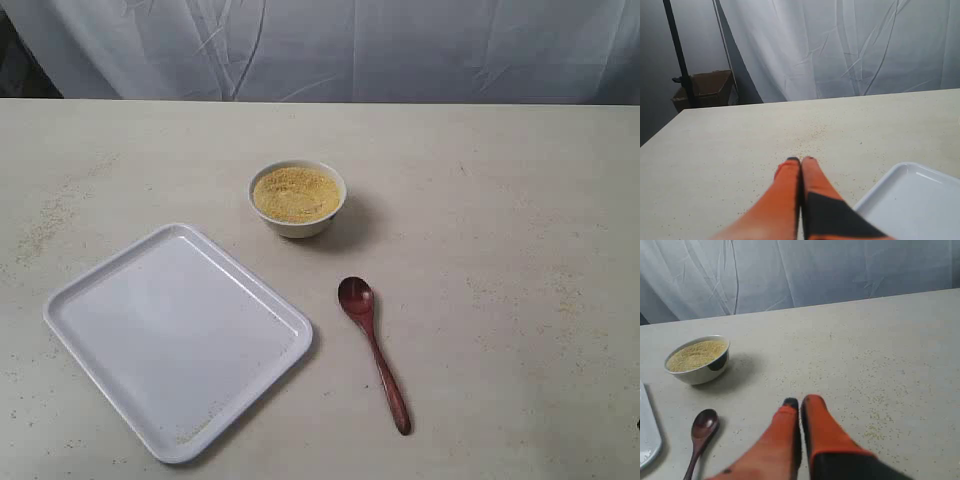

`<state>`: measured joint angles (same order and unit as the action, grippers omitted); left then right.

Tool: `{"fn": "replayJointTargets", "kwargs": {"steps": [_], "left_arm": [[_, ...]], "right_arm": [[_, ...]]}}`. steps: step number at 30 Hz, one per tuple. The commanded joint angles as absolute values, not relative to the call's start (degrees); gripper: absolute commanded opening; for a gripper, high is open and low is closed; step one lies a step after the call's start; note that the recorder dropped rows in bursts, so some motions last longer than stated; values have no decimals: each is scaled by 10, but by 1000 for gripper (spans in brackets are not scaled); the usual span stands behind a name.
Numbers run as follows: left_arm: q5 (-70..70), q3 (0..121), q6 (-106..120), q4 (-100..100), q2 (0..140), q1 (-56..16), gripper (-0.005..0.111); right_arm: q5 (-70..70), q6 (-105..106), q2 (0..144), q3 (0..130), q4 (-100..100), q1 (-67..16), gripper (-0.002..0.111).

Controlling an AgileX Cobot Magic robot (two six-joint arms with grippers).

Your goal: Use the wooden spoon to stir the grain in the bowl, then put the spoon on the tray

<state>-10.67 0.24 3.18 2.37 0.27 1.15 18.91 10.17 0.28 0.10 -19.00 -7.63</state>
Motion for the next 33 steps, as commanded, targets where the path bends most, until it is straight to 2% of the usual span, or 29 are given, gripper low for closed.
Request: {"fn": "replayJointTargets", "kwargs": {"steps": [1,10,15,23,28,33], "left_arm": [[-103,0,32,24,0,10,0],[-103,0,32,24,0,10,0],[-103,0,32,24,0,10,0],[-105,0,32,24,0,10,0],[-104,0,32,24,0,10,0],[-104,0,32,24,0,10,0]], "right_arm": [[187,104,0,0,-191,-75,6],[187,103,0,0,-212,-75,6],[175,103,0,0,-404,-75,6],[17,105,0,0,-544,-75,6],[17,108,0,72,-431,-75,-1],[28,108,55,169,-362,-75,-1]]}}
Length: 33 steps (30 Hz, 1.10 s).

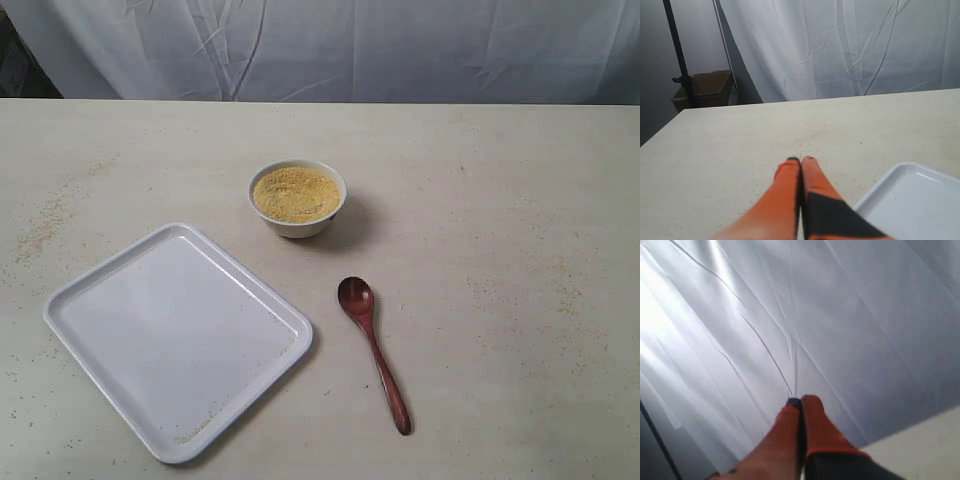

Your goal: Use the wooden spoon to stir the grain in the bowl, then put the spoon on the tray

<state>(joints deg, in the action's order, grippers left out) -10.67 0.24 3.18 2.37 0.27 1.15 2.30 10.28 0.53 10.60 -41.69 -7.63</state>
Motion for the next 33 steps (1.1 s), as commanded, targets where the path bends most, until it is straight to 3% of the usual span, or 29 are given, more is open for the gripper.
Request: {"fn": "replayJointTargets", "kwargs": {"steps": [1,9,15,17,23,33], "left_arm": [[-104,0,32,24,0,10,0],[-104,0,32,24,0,10,0],[-104,0,32,24,0,10,0],[-104,0,32,24,0,10,0],[-104,0,32,24,0,10,0],[-104,0,32,24,0,10,0]], "right_arm": [[41,108,85,188,-357,-75,-1],[212,183,394,284,-363,-100,-1],[208,289,552,286,-439,-258,1],[175,289,589,286,-439,-311,11],[158,288,699,306,-370,-415,61],[170,285,917,375,-294,-424,65]]}}
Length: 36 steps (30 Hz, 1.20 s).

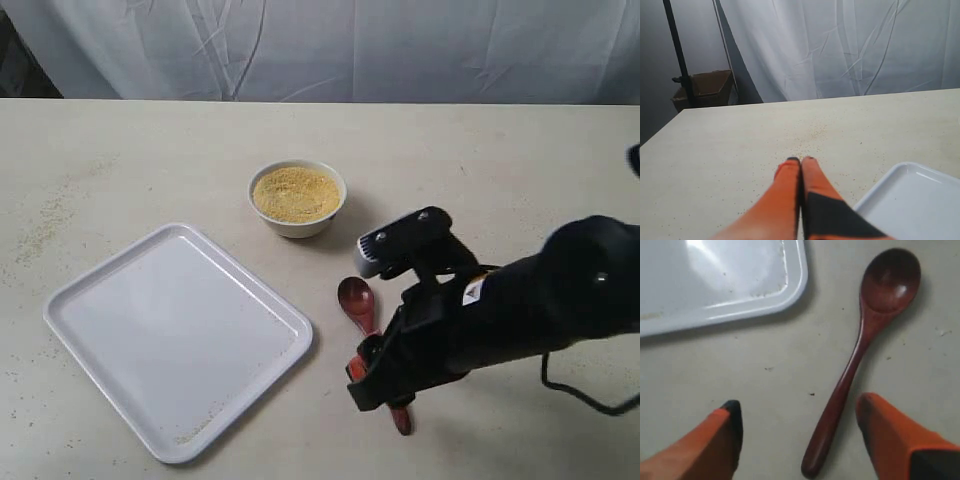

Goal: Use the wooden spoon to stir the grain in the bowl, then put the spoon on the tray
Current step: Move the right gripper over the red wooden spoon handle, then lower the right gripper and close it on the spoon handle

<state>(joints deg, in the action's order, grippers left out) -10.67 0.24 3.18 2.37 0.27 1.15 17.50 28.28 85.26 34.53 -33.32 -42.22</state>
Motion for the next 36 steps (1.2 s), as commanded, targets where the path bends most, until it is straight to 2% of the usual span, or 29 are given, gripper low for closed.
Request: {"fn": "replayJointTargets", "kwargs": {"steps": [1,7,9,11,13,14,15,22,25,27,29,36], "left_arm": [[-104,0,32,24,0,10,0],[-104,0,32,24,0,10,0],[-104,0,32,24,0,10,0],[-104,0,32,24,0,10,0],[-104,0,32,24,0,10,0],[-104,0,32,24,0,10,0],[-104,0,32,24,0,10,0],[-104,0,32,24,0,10,0],[-104,0,32,24,0,10,0],[-104,0,32,24,0,10,0],[-104,0,32,24,0,10,0],[-104,0,32,24,0,10,0]], "right_arm": [[170,284,935,382,-285,-424,65],[190,161,1015,429,-132,-423,65],[205,76,1028,437,-40,-423,60],[213,0,1033,437,41,-423,46],[231,-68,1032,437,124,-423,23],[241,-104,1032,437,160,-423,9],[253,-131,1029,437,193,-423,0],[370,-322,944,471,409,-423,1],[376,-326,881,535,454,-423,1],[363,-258,878,594,453,-425,-1],[381,-196,918,641,472,-425,-1],[479,-195,1140,760,669,-454,-1]]}}
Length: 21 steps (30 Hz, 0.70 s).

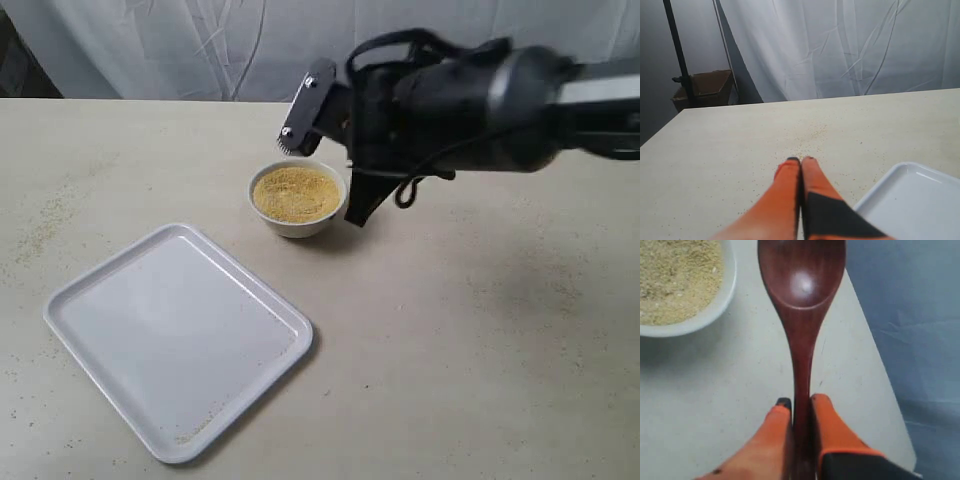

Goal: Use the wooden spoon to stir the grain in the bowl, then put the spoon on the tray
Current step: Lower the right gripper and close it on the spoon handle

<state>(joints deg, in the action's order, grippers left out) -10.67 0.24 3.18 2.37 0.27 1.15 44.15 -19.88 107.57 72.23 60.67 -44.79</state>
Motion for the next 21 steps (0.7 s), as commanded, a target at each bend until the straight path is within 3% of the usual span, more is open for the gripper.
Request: {"fn": "replayJointTargets", "kwargs": {"steps": [1,21], "left_arm": [[-104,0,32,24,0,10,0],[-104,0,32,24,0,10,0]], "right_arm": [[485,-193,1171,776,681,-454,-1],[511,-135,1256,802,708,-502,-1]]}}
